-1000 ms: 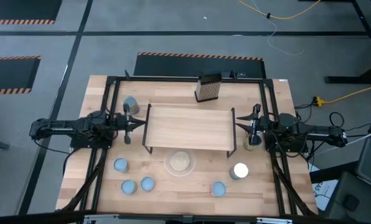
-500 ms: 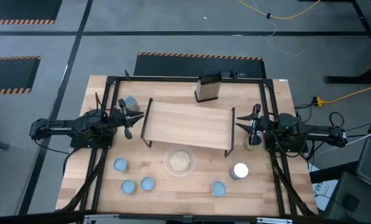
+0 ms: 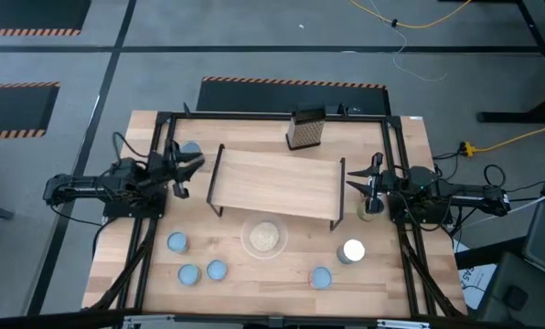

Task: Pick and place cans onto a shelf
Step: Put the large canned peaches on the shelf

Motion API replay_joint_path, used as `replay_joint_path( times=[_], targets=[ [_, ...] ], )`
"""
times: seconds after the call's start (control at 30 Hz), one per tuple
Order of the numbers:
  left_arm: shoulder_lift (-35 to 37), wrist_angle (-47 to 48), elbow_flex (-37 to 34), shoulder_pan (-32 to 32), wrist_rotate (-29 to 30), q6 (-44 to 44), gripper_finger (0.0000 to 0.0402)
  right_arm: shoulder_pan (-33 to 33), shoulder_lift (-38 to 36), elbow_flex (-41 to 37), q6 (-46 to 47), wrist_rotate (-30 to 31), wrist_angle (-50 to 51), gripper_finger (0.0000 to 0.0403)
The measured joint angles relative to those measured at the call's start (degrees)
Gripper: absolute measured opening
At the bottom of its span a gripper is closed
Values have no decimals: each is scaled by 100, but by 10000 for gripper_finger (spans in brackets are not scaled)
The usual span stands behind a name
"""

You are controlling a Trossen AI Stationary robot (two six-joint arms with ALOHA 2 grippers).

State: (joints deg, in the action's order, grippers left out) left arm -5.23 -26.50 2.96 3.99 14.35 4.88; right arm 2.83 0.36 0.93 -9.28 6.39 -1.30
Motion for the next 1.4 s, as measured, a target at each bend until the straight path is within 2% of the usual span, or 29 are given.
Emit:
replay_joint_path(
  times=[0.27,0.43,0.6,0.7,0.87,1.2,1.4],
  targets=[
    [-2,-1087,0,0,79,16,100,0,0,0,0,0,0,124],
    [-83,-741,371,0,601,14,98,0,0,2,0,0,0,124],
    [-414,189,1188,1,1223,20,97,0,0,2,0,0,0,124],
    [-694,1099,1762,0,1707,25,97,0,0,1,0,0,0,124],
    [-1190,2500,2713,2,2171,30,97,0,0,1,0,0,0,124],
    [-1850,4167,4081,2,2564,-24,97,0,0,2,0,0,0,124],
    [-2109,4821,4577,95,2712,-31,97,0,0,0,0,0,0,124]
  ],
)
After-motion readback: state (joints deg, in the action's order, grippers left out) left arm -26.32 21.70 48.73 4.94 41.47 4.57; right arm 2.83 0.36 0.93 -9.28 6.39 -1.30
